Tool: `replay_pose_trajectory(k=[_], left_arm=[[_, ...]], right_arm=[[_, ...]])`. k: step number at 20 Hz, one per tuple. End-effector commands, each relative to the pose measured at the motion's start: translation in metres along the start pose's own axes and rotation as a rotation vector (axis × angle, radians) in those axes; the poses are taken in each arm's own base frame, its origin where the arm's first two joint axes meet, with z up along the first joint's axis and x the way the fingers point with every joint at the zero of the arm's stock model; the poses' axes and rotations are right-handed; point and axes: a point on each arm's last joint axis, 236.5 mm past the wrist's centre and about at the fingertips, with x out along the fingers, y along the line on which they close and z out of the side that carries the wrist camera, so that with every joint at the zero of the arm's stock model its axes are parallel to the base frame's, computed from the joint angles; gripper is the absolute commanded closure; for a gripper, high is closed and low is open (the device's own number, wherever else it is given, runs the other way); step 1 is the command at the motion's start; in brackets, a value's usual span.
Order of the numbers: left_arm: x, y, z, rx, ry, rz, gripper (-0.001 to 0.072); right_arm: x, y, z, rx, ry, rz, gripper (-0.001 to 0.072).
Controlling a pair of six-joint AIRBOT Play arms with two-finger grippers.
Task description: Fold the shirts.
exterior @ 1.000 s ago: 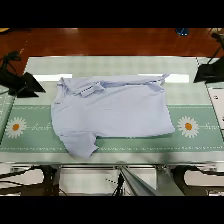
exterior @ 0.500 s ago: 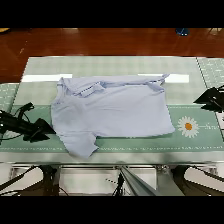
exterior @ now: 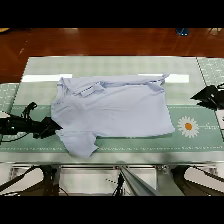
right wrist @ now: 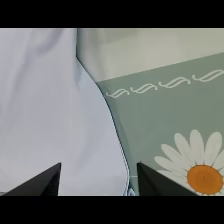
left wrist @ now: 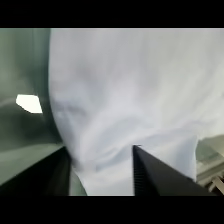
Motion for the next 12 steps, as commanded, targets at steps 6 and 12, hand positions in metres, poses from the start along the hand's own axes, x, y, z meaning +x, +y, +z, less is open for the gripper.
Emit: replay_pose_trajectory(k=[6,12], left_arm=[[0.020,-0.019,-0.001,0.087,0.024,-0.004,0.0688],[0.012,-0.016,-0.006,0.077,0.042,-0.034,0.0688]], right_arm=[[-0.001,-0.020,-0.018,-0.013,0.073,-0.083,0.0179],[0.044,-0.053,-0.092,0.164,0.239,-0.029,0.0112]])
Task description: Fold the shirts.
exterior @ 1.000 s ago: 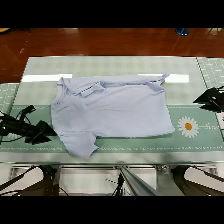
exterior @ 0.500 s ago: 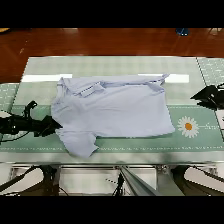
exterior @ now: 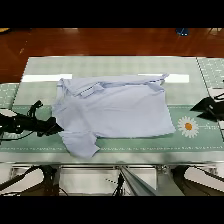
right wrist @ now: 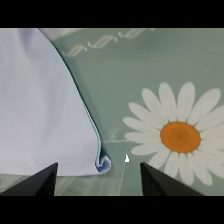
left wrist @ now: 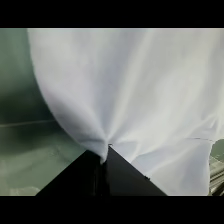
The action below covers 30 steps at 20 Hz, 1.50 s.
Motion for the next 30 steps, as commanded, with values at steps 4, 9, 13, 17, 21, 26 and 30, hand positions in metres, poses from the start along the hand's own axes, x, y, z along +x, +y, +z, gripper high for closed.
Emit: replay_pose_trajectory(k=[4,9,13,17,21,26,30], left_arm=[[-0.003,-0.004,-0.005,0.004,0.018,-0.028,0.0687],[-0.003,-0.004,-0.005,0.004,0.018,-0.029,0.0687],[-0.004,-0.006,-0.002,0.003,0.010,-0.037,0.0687],[-0.041,-0.042,0.026,0.113,-0.068,-0.089,0.0688],[-0.171,-0.162,0.076,0.406,-0.438,-0.205,0.0689],[-0.392,-0.341,-0.006,0.923,-1.106,-0.188,0.0688],[-0.481,-0.388,-0.102,1.061,-1.474,-0.018,0.0688]], right_arm=[[0.063,0.001,-0.047,0.075,0.086,0.136,0.0117],[0.097,0.010,-0.068,0.067,0.127,0.135,0.0120],[0.123,0.031,-0.068,0.012,0.124,0.088,0.0501],[0.090,0.093,-0.040,-0.071,0.073,0.287,0.0692],[-0.032,0.191,0.007,-0.337,-0.203,0.442,0.0692],[-0.250,0.305,-0.006,-0.676,-0.893,0.411,0.0692],[-0.374,0.332,-0.076,-0.719,-1.333,0.298,0.0693]])
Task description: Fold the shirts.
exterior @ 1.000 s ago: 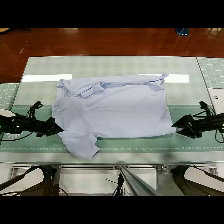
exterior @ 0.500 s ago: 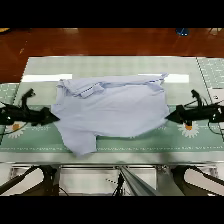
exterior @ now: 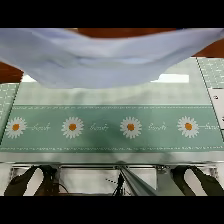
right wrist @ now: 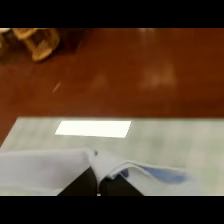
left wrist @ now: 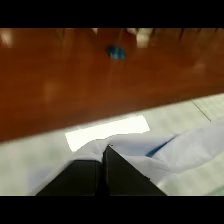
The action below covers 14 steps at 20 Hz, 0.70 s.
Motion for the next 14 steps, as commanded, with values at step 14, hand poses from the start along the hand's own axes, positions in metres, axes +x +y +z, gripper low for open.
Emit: replay_pose_trajectory(k=[14], left_arm=[[-0.125,-0.072,-0.054,-0.024,0.257,0.277,0.0687]], right_arm=[[-0.205,0.029,-0.008,-0.214,-0.033,-0.673,0.0694]])
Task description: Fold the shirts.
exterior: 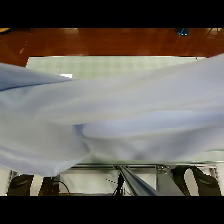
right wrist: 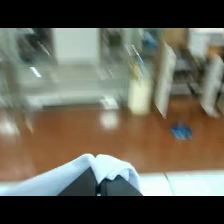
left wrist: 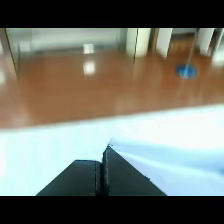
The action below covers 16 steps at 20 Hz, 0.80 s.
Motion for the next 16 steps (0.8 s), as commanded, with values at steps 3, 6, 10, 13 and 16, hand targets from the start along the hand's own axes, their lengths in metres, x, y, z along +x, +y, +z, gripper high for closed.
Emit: replay_pose_trajectory(k=[3,6,10,13,16], left_arm=[[0.039,0.028,-0.064,-0.125,0.376,-0.045,0.0688],[0.095,0.055,-0.082,-0.234,0.521,-0.118,0.0688],[0.182,0.073,-0.131,-0.361,0.776,-0.275,0.0688],[0.260,0.055,-0.173,-0.371,0.898,-0.364,0.0689],[0.331,0.071,-0.223,-0.300,0.945,-0.240,0.0688]], right_arm=[[0.013,-0.027,-0.101,-0.034,0.495,-0.047,0.0694],[0.069,-0.030,-0.130,-0.032,0.672,0.022,0.0695],[0.168,-0.033,-0.202,0.004,0.987,0.095,0.0694],[0.229,-0.017,-0.270,-0.022,1.186,0.173,0.0694],[0.295,-0.014,-0.320,-0.017,1.197,0.179,0.0694]])
